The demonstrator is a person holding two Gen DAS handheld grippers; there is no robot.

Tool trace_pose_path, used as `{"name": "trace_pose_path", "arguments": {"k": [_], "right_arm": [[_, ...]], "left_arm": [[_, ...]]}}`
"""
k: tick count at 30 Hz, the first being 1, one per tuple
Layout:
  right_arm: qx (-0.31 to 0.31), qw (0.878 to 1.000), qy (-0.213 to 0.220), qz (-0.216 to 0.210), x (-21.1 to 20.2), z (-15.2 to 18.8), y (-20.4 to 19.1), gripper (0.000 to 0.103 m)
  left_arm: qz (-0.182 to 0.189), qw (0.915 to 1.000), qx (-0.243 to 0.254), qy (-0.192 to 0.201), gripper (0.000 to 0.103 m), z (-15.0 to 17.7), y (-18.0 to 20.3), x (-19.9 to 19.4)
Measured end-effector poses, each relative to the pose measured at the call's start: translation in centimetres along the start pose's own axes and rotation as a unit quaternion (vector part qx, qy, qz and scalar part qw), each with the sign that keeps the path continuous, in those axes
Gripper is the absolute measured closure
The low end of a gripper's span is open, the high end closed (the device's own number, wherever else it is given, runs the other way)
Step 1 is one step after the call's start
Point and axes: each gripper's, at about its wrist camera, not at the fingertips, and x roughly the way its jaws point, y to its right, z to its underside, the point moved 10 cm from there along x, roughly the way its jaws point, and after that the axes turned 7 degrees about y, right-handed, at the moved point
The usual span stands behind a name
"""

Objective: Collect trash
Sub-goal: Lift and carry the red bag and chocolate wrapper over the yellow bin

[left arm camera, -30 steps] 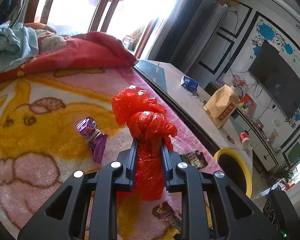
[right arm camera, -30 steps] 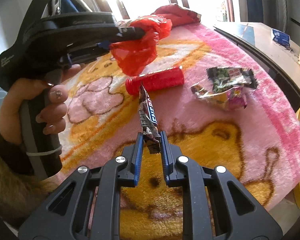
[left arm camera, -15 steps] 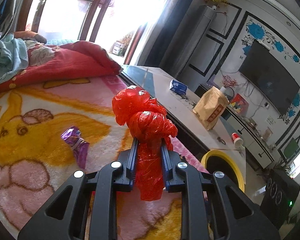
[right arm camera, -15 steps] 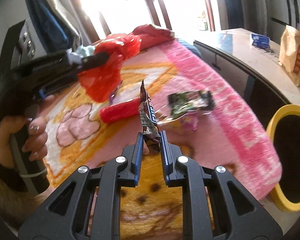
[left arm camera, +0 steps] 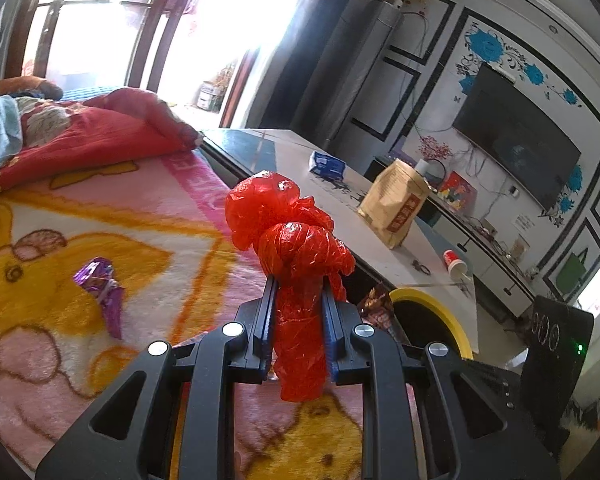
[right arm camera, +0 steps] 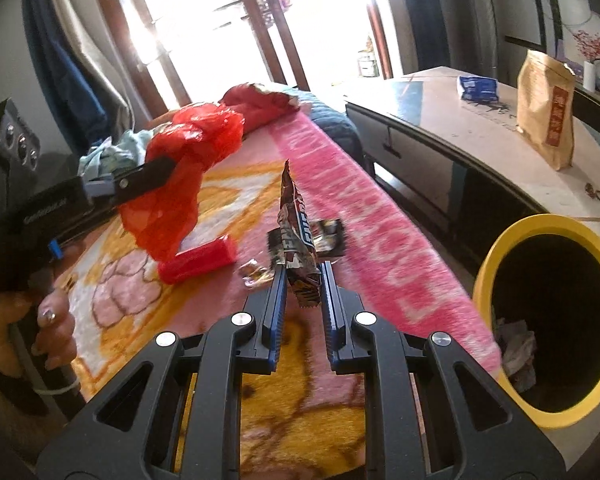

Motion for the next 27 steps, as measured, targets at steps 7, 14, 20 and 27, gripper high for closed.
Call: {"name": "trace_pose_path", "arguments": {"k": [7,14,20,27], "right_arm": [[0.017,0.999,0.013,0.023,-0.9,-0.8,2.5,0.091],[0.032,0.998,0.026,0.049,-1.9,-1.5,5.0,0.091],[0.049,0.996,0.035,0.072,-2.8,-2.0,7.4,0.091],[0.063,0.992,0.039,0.099,-3.7,-1.8,10.1,0.091]], "left_arm": [[0.018,0.9997,0.015,-0.007,0.084,0.4,2.1,0.7],[0.035,0.9989,0.03,-0.013,0.084,0.9,4.1,1.2],[0.048,0.9978,0.042,-0.021,0.084,1.4,5.7,1.9],[0.061,0.9963,0.053,-0.03,0.084,2.0,7.4,2.6]]}}
